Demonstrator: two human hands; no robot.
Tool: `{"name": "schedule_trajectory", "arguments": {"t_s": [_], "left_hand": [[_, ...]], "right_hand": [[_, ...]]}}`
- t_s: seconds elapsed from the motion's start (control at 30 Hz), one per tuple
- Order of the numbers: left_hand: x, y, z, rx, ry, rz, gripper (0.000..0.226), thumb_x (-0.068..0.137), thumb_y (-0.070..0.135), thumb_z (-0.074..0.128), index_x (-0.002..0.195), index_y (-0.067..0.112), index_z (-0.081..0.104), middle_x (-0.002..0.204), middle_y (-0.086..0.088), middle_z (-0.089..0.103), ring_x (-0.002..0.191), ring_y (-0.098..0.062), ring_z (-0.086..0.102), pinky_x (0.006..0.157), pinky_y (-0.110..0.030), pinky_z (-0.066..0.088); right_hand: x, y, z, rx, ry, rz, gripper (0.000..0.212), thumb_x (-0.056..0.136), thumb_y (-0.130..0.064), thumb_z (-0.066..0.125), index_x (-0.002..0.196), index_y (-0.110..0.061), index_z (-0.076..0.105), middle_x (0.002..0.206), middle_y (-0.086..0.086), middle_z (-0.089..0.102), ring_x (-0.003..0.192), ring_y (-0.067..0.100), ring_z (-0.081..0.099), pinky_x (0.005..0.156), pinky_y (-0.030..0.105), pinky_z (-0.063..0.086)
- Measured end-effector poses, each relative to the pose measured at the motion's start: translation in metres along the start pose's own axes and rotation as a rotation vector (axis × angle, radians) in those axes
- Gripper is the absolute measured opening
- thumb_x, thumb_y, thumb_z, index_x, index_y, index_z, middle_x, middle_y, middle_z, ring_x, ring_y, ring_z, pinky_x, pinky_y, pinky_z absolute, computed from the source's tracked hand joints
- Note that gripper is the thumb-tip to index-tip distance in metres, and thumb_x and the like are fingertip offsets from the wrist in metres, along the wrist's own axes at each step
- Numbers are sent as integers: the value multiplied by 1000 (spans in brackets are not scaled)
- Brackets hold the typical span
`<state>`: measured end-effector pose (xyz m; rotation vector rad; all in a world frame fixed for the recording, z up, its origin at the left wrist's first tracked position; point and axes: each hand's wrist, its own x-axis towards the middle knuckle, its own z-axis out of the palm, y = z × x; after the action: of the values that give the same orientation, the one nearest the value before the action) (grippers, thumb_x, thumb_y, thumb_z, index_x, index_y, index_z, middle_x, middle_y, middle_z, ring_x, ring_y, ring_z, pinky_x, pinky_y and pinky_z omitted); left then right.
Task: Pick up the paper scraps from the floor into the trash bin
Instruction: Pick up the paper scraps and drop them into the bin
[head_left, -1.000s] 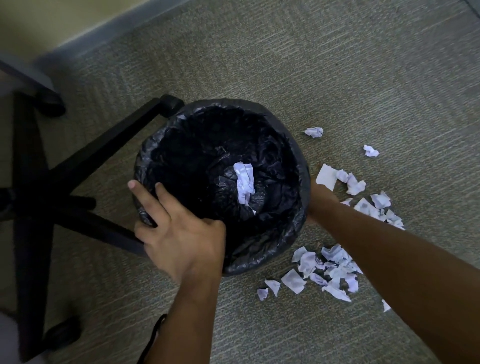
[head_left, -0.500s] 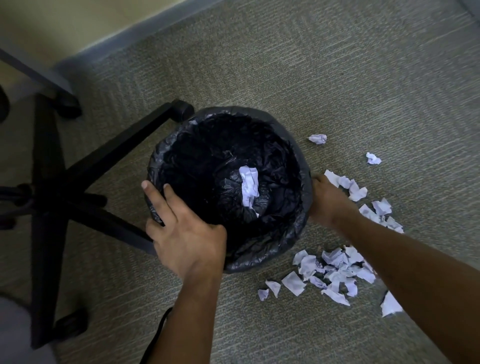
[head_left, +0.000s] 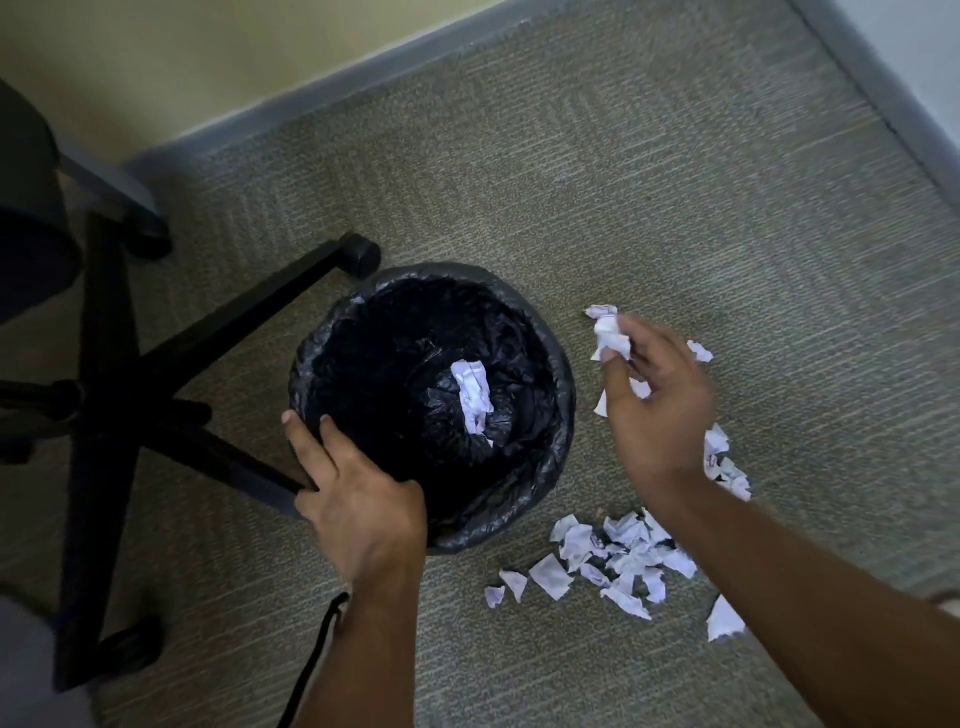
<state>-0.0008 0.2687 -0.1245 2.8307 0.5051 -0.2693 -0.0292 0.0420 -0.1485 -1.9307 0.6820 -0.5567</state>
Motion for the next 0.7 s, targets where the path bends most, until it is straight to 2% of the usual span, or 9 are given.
{"name": "schedule_trajectory", "arguments": {"t_s": [0.1, 0.2, 0.23, 0.3, 0.37, 0.43, 0.53, 0.6, 0.7], "left_hand": [[-17, -3, 1, -20, 24, -72, 89, 76, 10, 65, 149, 19, 17, 158, 15, -13, 106, -45, 40, 65, -42, 44], [-38, -15, 3, -24, 57, -107, 82, 78, 10, 64, 147, 19, 21, 159, 13, -6, 103, -46, 43, 64, -39, 36], [-44, -21, 4, -27, 59, -121, 82, 77, 10, 64, 147, 20, 23, 160, 12, -3, 102, -46, 43, 65, -40, 34], [-56, -28, 6, -54, 50, -169, 80, 76, 9, 65, 144, 21, 26, 160, 9, 2, 104, -47, 43, 67, -43, 37], [-62, -28, 7, -96, 46, -225, 77, 74, 9, 63, 141, 21, 28, 159, 5, 6, 108, -47, 41, 74, -47, 42], [-62, -23, 5, -107, 76, -195, 79, 67, 7, 62, 138, 17, 29, 159, 0, 9, 116, -46, 36, 88, -53, 42], [-46, -12, -3, -48, 183, 92, 86, 59, 6, 61, 139, 8, 32, 158, -11, 14, 133, -40, 24, 112, -52, 23], [-28, 0, -8, 18, 230, 205, 88, 61, 9, 61, 143, 7, 30, 158, -13, 14, 139, -39, 19, 115, -51, 15], [-5, 13, -2, 67, 161, 124, 90, 74, 24, 62, 151, 18, 14, 160, -10, 6, 143, -42, 9, 115, -57, 7]], "right_hand": [[-9, -18, 0, -45, -247, -191, 40, 92, -3, 66, 132, -6, 63, 134, 7, 61, 119, 14, 61, 104, 30, 52], [-17, -25, 1, -133, -507, -376, 42, 92, -6, 64, 134, -7, 62, 138, 4, 59, 103, -8, 55, 95, 14, 51], [-20, -24, 1, -181, -567, -458, 43, 91, -8, 65, 133, -8, 63, 138, 3, 60, 99, -10, 53, 92, 12, 50], [-26, -20, 3, -280, -662, -635, 42, 90, -16, 68, 131, -12, 65, 137, 1, 62, 105, -2, 58, 95, 23, 51], [-32, -16, 5, -336, -710, -754, 39, 92, -25, 66, 131, -16, 66, 140, -1, 61, 122, 13, 60, 107, 37, 46], [-34, -12, 5, -375, -728, -783, 41, 91, -22, 63, 131, -19, 66, 144, -2, 58, 136, 15, 50, 118, 41, 34], [-33, -9, 4, -450, -816, -740, 55, 82, -13, 51, 135, -24, 62, 149, -5, 52, 146, 14, 36, 126, 46, 14], [-32, -8, 4, -457, -887, -705, 64, 75, -16, 39, 135, -24, 62, 150, -6, 51, 148, 13, 33, 127, 44, 6], [-30, -8, 5, -437, -914, -689, 67, 72, -17, 36, 135, -20, 61, 150, -3, 50, 148, 13, 32, 127, 42, 4]]}}
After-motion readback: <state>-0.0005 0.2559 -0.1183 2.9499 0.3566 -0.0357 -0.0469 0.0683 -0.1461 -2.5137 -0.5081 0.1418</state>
